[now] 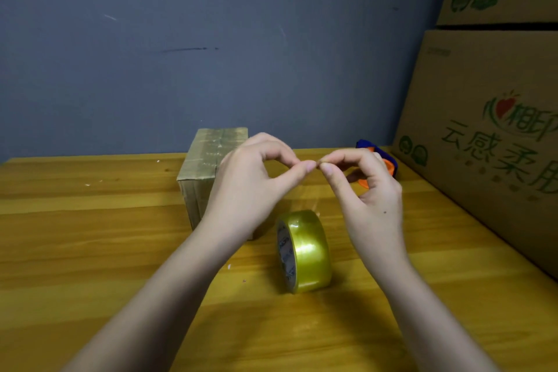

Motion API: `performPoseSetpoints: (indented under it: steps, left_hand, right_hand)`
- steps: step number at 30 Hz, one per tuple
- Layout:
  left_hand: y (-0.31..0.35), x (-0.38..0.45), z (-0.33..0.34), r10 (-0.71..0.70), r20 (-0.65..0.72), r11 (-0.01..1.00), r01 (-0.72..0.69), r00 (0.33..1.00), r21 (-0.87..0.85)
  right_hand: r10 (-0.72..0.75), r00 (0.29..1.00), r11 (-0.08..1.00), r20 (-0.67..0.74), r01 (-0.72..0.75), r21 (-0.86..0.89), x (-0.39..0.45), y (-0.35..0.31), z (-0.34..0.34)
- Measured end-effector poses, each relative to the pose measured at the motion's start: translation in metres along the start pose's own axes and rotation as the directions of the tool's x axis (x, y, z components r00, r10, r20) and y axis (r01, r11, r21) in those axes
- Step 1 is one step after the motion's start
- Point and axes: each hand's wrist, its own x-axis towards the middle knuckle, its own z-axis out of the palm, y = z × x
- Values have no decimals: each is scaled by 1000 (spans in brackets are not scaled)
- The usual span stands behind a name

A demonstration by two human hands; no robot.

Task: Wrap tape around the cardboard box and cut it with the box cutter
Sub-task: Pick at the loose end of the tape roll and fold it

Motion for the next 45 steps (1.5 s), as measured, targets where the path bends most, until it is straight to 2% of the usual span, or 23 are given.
performPoseSetpoints:
  steps: [4,9,12,17,21,23,27,32,37,41,45]
  left_hand:
    - [-4,1,0,-39,59,999,41,998,-28]
    - [-2,3,-6,-2,247,994,29,969,-102]
    - [0,4,-11,-1,296,997,24,955,-74]
    - [-3,4,-10,42,197,988,-70,979,135]
    - [-5,2,-6,154,148,949,-188,977,255]
    - [-8,1,-5,183,129,930,-214,975,299]
    - [-13,2,-3,174,135,954,-201,975,223]
    - [-15,1,0,168,143,968,-191,975,165]
    - [-16,-1,1,173,156,947,-207,973,246]
    - [-15,-4,4,258,124,844,-285,958,454]
    - [-20,-5,7,355,68,784,-336,933,521]
  right_hand:
    - [11,1000,1000,10,-11,7,0,1,0]
    - [-16,999,999,40,17,-31,-2,2,1]
    - [-49,998,996,44,52,-76,-1,3,0]
    - [-107,993,973,47,114,-203,0,5,0]
    - [-80,997,980,23,83,-180,0,4,-1]
    - [-23,1000,993,-7,22,-115,1,4,-2]
    - [191,981,972,-20,-187,143,5,7,-5]
    - [277,937,918,212,-323,231,7,10,-3]
    - [240,959,941,149,-268,206,7,8,-3]
    - [218,970,962,107,-232,142,3,9,1]
    - [234,959,938,158,-266,221,4,8,1]
